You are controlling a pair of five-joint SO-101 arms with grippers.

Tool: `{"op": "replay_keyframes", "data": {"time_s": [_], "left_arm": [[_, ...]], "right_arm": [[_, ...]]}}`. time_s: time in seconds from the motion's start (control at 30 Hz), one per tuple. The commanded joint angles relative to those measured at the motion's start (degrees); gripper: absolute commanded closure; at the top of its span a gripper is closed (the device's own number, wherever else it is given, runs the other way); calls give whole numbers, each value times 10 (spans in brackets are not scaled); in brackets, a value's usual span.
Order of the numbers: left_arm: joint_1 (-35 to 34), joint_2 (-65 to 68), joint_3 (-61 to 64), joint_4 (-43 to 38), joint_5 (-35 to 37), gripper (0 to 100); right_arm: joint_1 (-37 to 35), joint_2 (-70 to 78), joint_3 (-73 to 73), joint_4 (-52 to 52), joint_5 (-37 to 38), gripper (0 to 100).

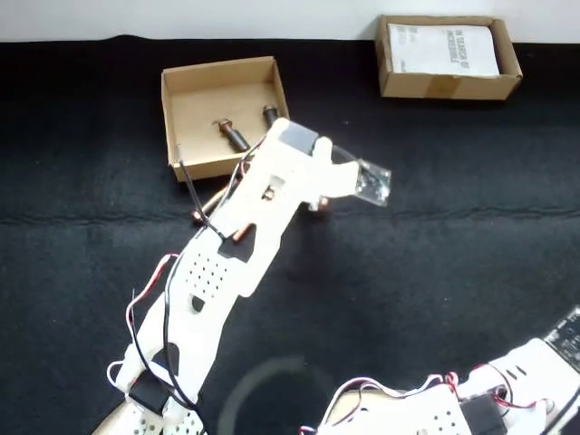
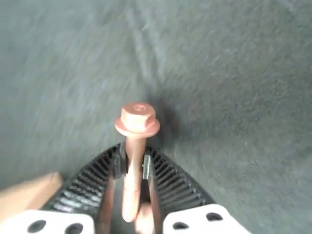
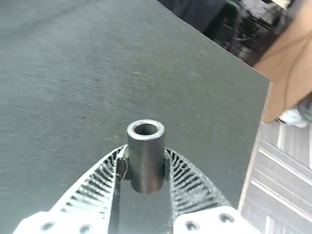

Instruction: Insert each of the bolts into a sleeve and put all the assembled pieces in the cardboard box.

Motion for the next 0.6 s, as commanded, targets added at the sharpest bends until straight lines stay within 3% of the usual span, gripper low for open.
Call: {"op": "replay_keyframes", "data": {"time_s": [0.0,0.3,0.57], "left_arm": [[1,-74,-44,38,73,991],[-28,-138,-51,55,384,991],[-81,-213,-51,55,518,991]], "right_arm": [[-53,-9,78,1,8,991],[-240,-9,78,34,-5,991],[-416,-9,78,32,-175,991]]}}
